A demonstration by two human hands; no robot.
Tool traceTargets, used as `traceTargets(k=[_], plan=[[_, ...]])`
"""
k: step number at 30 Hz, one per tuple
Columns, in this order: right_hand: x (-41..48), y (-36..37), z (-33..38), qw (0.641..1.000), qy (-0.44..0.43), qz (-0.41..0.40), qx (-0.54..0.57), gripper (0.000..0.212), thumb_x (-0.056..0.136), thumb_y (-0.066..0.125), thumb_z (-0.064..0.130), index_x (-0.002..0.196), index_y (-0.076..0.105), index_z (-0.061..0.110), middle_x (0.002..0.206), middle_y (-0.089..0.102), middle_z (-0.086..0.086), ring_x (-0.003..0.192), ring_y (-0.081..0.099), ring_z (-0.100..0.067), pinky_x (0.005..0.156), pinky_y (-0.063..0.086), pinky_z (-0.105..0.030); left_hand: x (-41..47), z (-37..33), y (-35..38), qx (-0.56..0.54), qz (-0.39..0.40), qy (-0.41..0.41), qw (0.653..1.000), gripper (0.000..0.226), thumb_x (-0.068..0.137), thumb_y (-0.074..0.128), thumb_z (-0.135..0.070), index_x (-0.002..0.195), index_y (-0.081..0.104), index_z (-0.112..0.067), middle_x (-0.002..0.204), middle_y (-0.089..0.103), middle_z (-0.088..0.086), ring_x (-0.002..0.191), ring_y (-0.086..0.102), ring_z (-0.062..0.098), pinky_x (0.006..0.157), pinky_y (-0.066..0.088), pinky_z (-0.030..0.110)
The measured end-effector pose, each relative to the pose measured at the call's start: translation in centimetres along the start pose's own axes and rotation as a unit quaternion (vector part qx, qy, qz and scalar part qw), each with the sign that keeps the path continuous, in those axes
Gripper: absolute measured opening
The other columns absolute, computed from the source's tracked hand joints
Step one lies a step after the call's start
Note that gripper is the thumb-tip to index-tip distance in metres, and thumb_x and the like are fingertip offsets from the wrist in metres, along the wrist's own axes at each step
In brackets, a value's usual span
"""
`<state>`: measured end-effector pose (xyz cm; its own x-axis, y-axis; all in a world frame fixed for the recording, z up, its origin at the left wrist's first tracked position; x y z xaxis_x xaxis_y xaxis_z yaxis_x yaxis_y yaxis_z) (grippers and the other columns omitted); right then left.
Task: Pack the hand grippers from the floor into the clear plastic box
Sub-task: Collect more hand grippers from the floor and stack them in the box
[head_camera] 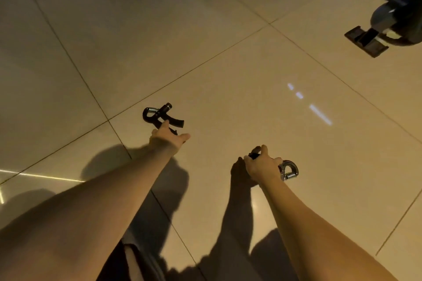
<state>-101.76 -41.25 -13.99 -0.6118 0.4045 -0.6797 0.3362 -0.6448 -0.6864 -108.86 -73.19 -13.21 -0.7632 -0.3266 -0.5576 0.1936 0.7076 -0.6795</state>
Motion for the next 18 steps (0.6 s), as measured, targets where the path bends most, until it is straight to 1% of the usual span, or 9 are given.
traceTargets(k=[2, 4, 6, 8, 11, 13, 15, 16, 18], plan=[[0.6, 0.2, 0.1, 0.999, 0.023, -0.021, -0.028, 0.058, 0.098, 0.05, 0.053, 0.143, 0.035, 0.021, 0.14, 0.026, -0.025, 0.112, 0.055, -0.05, 0.098, 0.049, -0.05, 2.3, 0.6, 0.9, 0.012, -0.014, -0.002, 1.0, 0.105, 0.072, 0.07, -0.071, 0.158, 0.029, -0.027, 0.145, 0.047, 0.017, 0.131, 0.049, 0.038, 0.11, 0.043, 0.047], [0.6, 0.5, 0.3, 0.996, 0.025, -0.047, -0.068, 0.057, 0.098, 0.048, 0.056, 0.143, 0.038, 0.022, 0.141, 0.027, -0.024, 0.122, 0.048, -0.049, 0.098, 0.047, -0.052, 3.5, 0.9, 1.4, 0.027, -0.035, -0.002, 0.999, 0.111, 0.064, 0.065, -0.08, 0.157, 0.029, -0.03, 0.145, 0.042, 0.021, 0.132, 0.044, 0.04, 0.11, 0.04, 0.051], [0.5, 0.8, 0.8, 0.992, 0.01, -0.07, -0.104, 0.052, 0.098, 0.048, 0.056, 0.139, 0.041, 0.023, 0.142, 0.027, -0.024, 0.125, 0.044, -0.049, 0.094, 0.048, -0.054, 4.0, 0.8, 1.8, 0.024, -0.044, 0.001, 0.999, 0.107, 0.069, 0.07, -0.076, 0.157, 0.028, -0.03, 0.15, 0.031, 0.022, 0.138, 0.033, 0.041, 0.115, 0.032, 0.054], [0.4, 1.0, 1.6, 0.986, -0.024, -0.083, -0.142, 0.047, 0.1, 0.047, 0.054, 0.134, 0.044, 0.023, 0.145, 0.026, -0.024, 0.125, 0.042, -0.047, 0.092, 0.048, -0.055, 3.8, 0.4, 1.8, 0.027, -0.058, 0.017, 0.998, 0.102, 0.074, 0.075, -0.068, 0.157, 0.03, -0.029, 0.153, 0.027, 0.02, 0.142, 0.028, 0.039, 0.118, 0.025, 0.053], [0.1, 1.5, 3.2, 0.969, -0.098, -0.113, -0.198, 0.039, 0.103, 0.044, 0.048, 0.128, 0.053, 0.019, 0.14, 0.032, -0.019, 0.117, 0.045, -0.041, 0.092, 0.047, -0.052, 3.7, 0.0, 1.9, 0.064, -0.085, 0.078, 0.991, 0.094, 0.076, 0.076, -0.064, 0.153, 0.038, -0.026, 0.148, 0.036, 0.02, 0.136, 0.037, 0.04, 0.114, 0.031, 0.053], [-0.4, 2.0, 4.2, 0.949, -0.171, -0.141, -0.222, 0.032, 0.103, 0.047, 0.04, 0.121, 0.059, 0.016, 0.133, 0.039, -0.016, 0.108, 0.049, -0.036, 0.089, 0.045, -0.047, 3.5, -0.3, 2.2, 0.076, -0.094, 0.129, 0.984, 0.088, 0.073, 0.076, -0.065, 0.146, 0.049, -0.024, 0.139, 0.048, 0.021, 0.122, 0.051, 0.041, 0.106, 0.042, 0.054], [-0.9, 2.5, 4.5, 0.94, -0.222, -0.15, -0.213, 0.029, 0.098, 0.058, 0.033, 0.119, 0.059, 0.013, 0.127, 0.044, -0.015, 0.102, 0.053, -0.034, 0.085, 0.046, -0.044, 3.1, -1.0, 2.7, 0.07, -0.112, 0.18, 0.975, 0.079, 0.068, 0.072, -0.068, 0.13, 0.061, -0.021, 0.12, 0.061, 0.017, 0.102, 0.061, 0.039, 0.091, 0.052, 0.051], [-1.1, 2.6, 4.5, 0.94, -0.231, -0.148, -0.203, 0.034, 0.093, 0.065, 0.03, 0.121, 0.058, 0.011, 0.124, 0.045, -0.015, 0.1, 0.054, -0.034, 0.082, 0.046, -0.043, 2.7, -1.4, 2.8, 0.063, -0.12, 0.19, 0.972, 0.072, 0.066, 0.072, -0.068, 0.12, 0.064, -0.02, 0.111, 0.064, 0.012, 0.096, 0.063, 0.036, 0.085, 0.054, 0.048], [-1.2, 2.6, 4.2, 0.947, -0.222, -0.142, -0.186, 0.049, 0.086, 0.073, 0.026, 0.126, 0.052, 0.009, 0.119, 0.046, -0.015, 0.098, 0.056, -0.033, 0.079, 0.048, -0.041, 1.9, -2.4, 3.3, 0.048, -0.113, 0.168, 0.978, 0.064, 0.065, 0.082, -0.058, 0.11, 0.06, -0.019, 0.104, 0.065, 0.006, 0.097, 0.062, 0.032, 0.084, 0.052, 0.044]])
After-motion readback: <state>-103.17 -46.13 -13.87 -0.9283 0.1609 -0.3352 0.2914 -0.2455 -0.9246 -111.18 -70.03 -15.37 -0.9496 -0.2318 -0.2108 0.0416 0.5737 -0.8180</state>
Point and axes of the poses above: each hand's wrist, its own x-axis towards the middle knuckle, its own y-axis out of the palm, z = x × y, the point moved 8 cm from there along x, towards the middle knuckle
